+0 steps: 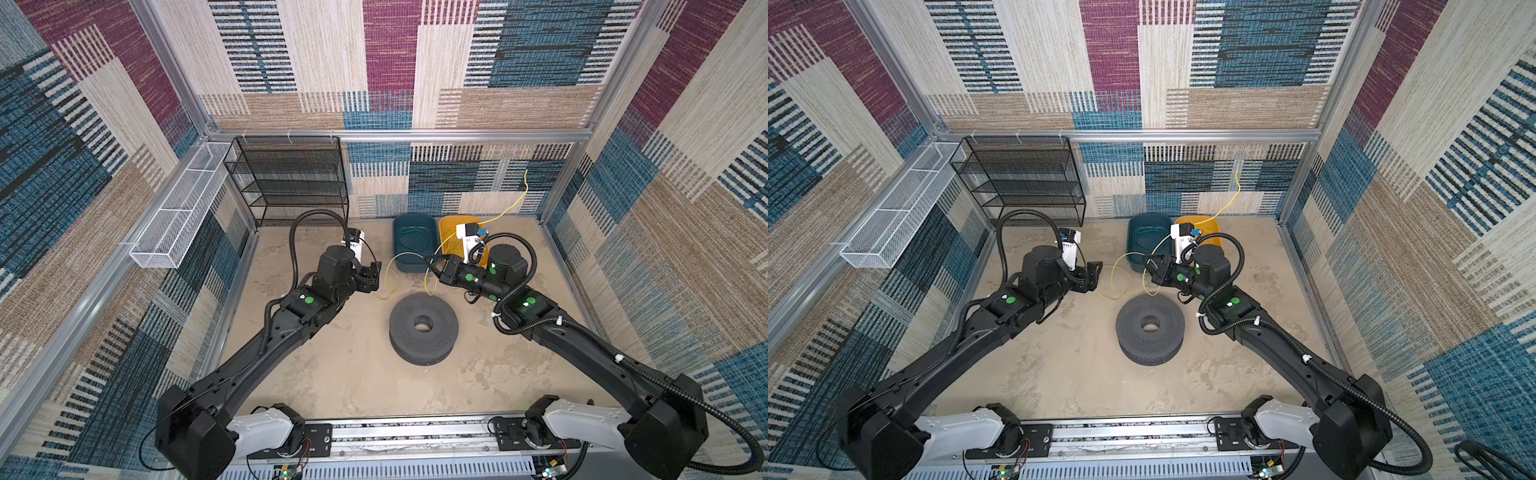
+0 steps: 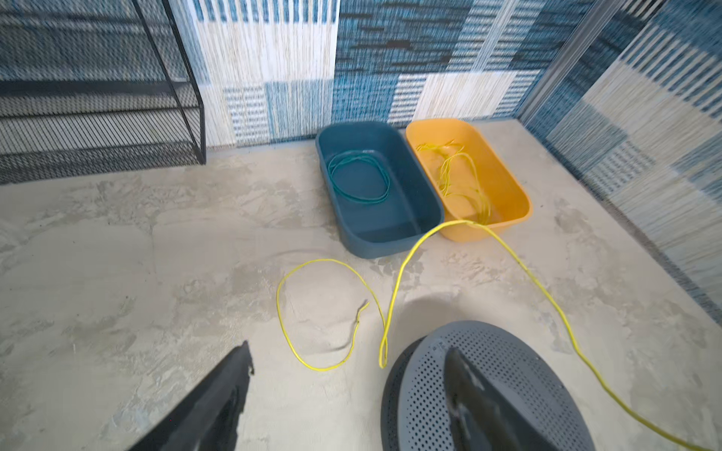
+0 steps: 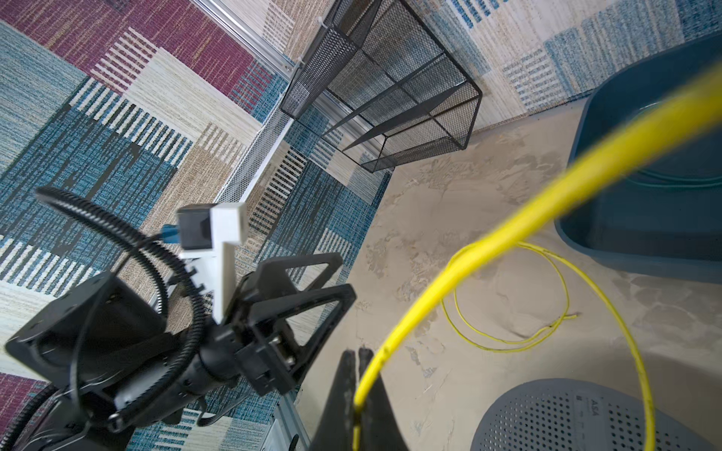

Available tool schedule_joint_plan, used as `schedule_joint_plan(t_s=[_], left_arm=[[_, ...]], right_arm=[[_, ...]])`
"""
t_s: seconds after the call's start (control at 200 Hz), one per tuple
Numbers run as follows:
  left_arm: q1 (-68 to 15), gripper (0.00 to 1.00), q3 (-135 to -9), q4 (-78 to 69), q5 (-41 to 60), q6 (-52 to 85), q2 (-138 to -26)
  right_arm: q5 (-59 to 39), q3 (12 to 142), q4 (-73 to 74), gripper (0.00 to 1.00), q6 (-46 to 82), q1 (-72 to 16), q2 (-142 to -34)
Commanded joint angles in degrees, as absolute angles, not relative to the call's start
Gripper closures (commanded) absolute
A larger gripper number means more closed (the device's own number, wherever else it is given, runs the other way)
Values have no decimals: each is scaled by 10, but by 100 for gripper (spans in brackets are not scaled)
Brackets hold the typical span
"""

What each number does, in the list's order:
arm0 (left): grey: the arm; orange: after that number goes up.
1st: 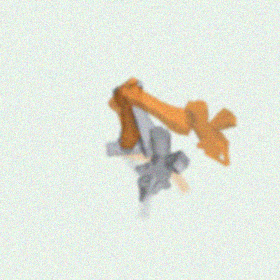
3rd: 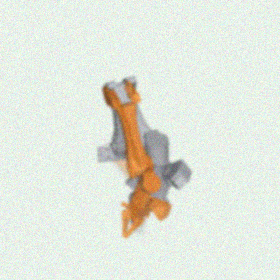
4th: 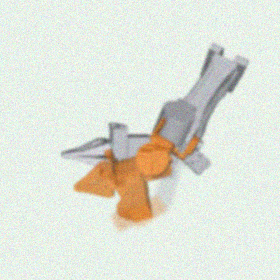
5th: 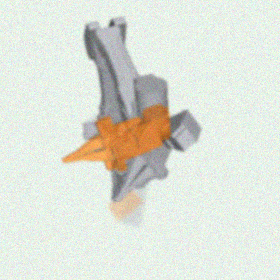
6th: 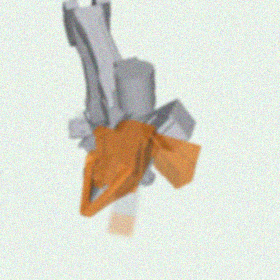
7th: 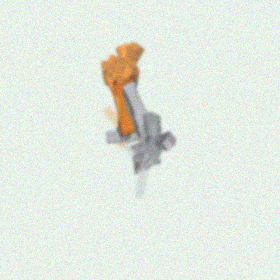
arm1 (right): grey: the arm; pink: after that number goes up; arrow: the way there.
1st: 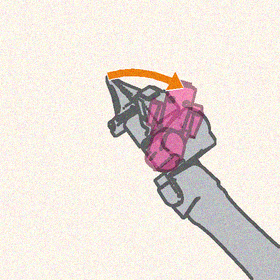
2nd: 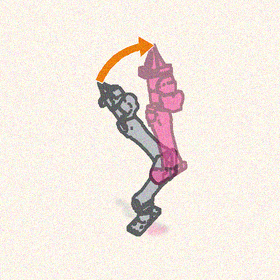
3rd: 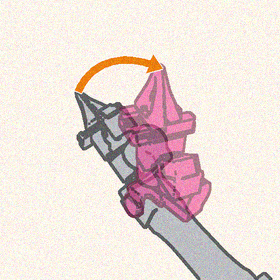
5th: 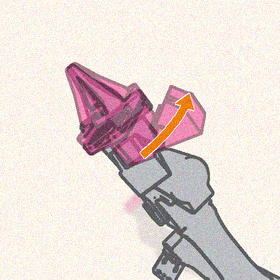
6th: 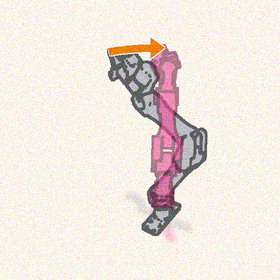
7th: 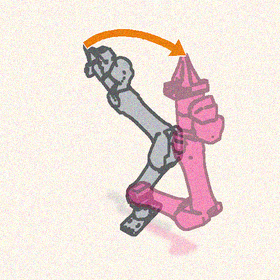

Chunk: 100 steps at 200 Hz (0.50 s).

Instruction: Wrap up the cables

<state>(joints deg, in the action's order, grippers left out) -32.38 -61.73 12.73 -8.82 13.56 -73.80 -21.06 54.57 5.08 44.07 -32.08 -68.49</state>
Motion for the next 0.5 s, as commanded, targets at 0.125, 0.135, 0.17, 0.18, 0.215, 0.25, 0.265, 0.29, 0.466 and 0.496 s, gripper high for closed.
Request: schedule_joint_plan(t_s=[0.125,0.135,0.17,0.18,0.215,0.25,0.265,0.29,0.466,0.496], left_arm=[[-314,25,-642,45,-31,136,-846],[-314,25,-644,44,-30,135,-851],[-314,28,-651,44,-25,134,-866],[-314,28,-653,44,-23,133,-870],[-313,33,-656,39,-10,134,-883],[-312,37,-658,31,4,134,-894],[-311,39,-658,28,8,135,-898],[-312,43,-660,26,13,138,-905],[-311,69,-635,-9,42,149,-911],[-311,76,-631,-12,39,149,-909]], right_arm=[[-221,554,51,100,436,-321,-676],[-221,554,50,100,435,-321,-676],[-221,556,48,100,434,-321,-675],[-221,556,47,100,433,-321,-675],[-221,557,45,100,432,-321,-674],[-221,557,45,100,431,-321,-674],[-221,557,45,100,431,-321,-674],[-220,557,44,100,430,-321,-674],[-212,564,38,100,421,-321,-681],[-210,568,37,100,419,-321,-683]])
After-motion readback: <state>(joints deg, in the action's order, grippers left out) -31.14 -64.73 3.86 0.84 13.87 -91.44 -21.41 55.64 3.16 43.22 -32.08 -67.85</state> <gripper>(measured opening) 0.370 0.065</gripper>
